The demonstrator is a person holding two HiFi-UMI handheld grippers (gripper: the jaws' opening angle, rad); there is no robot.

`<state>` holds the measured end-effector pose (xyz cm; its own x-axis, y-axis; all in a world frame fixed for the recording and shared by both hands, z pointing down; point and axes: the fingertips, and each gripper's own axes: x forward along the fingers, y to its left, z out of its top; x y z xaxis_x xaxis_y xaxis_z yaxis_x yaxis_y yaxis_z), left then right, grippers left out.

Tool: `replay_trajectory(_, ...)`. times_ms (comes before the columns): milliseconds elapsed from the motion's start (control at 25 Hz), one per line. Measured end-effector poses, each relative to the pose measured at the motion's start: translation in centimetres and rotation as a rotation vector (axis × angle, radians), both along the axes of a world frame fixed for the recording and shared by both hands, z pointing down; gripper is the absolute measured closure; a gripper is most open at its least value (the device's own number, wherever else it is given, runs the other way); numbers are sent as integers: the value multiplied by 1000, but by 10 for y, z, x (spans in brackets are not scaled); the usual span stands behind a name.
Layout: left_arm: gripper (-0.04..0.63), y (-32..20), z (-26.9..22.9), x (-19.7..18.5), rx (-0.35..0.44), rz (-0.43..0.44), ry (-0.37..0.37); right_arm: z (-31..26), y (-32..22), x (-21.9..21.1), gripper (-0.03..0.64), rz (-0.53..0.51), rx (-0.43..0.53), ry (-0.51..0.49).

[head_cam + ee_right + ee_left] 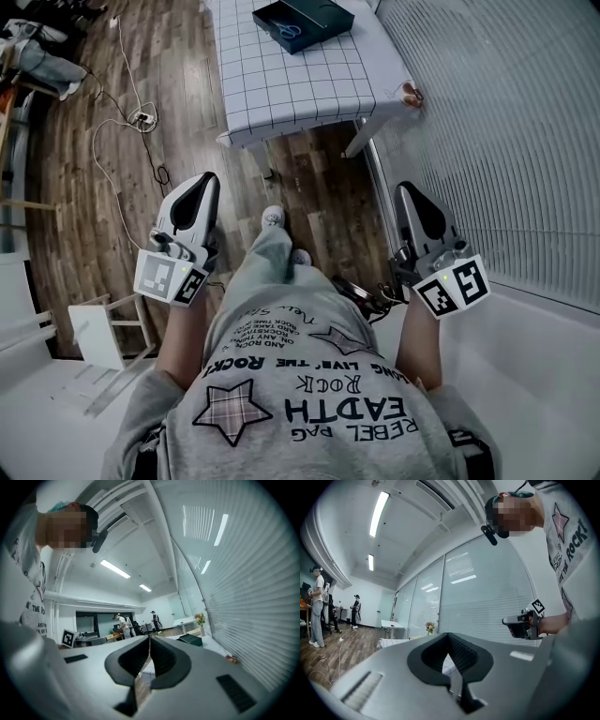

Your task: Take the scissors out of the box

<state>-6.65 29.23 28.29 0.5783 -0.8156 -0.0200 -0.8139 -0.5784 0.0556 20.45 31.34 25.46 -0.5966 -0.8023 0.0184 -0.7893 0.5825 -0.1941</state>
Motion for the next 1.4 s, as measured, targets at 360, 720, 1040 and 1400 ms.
replay_trajectory(360,592,-66,5,-12,18,35,21,-10,-55,-19,601,32,27,35)
replay_trajectory(720,592,-150,9,-32,4,89,39,-16,-134,-51,601,46,30,40)
replay_trajectory(1040,592,-208,9,-50,21,131,64,-19,-190,-86,601,51,49,60)
replay_trajectory(1400,592,-260,3,-66,32,125,40,-20,-229,-108,601,76,62,80)
